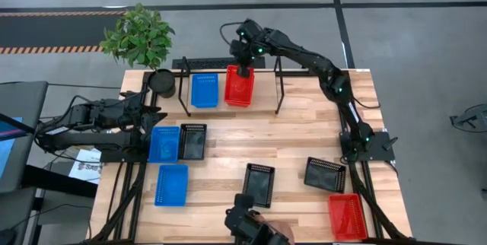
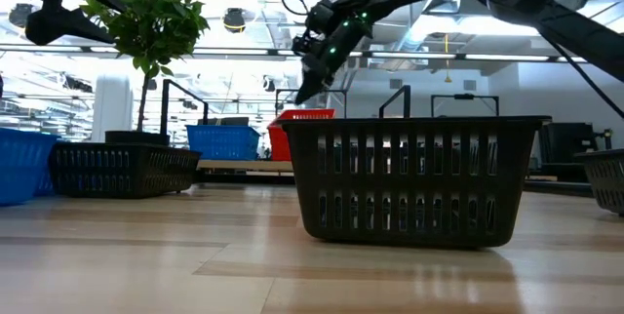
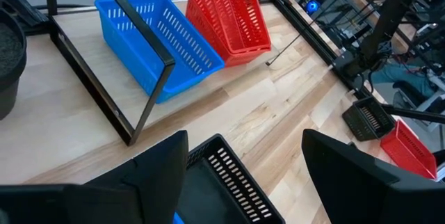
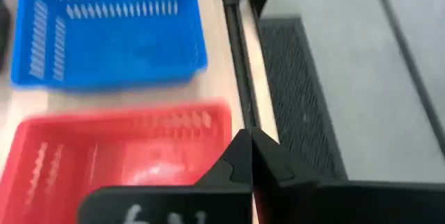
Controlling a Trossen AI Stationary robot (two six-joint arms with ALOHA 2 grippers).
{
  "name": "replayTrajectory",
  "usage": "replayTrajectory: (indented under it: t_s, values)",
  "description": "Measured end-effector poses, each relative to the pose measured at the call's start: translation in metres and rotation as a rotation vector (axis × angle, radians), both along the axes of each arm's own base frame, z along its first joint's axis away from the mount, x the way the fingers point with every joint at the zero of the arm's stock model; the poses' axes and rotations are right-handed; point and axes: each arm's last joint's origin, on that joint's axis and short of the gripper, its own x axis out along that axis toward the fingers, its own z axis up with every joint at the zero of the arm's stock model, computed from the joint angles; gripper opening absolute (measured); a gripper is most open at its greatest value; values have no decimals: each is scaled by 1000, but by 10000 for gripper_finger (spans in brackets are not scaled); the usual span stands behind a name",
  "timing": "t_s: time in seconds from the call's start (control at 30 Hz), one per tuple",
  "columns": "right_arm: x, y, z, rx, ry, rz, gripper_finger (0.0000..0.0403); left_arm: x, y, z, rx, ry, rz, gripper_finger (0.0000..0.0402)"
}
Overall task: Stack baskets on shelf by color
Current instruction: Stack the left red bin on the red bin on the shelf
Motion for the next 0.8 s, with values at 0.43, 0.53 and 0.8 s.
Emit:
replayTrajectory:
  t_s: [0.43, 0.53, 0.8]
  values:
    - [12, 2, -13, -115, 68, -91, 30, 0, 0, 0, 1, 0, 3, 269]
    - [12, 1, -13, -101, 55, -113, 21, 0, 0, 0, 0, 0, 3, 269]
    - [19, -5, -43, -68, 104, -135, 10, 0, 0, 0, 0, 0, 3, 269]
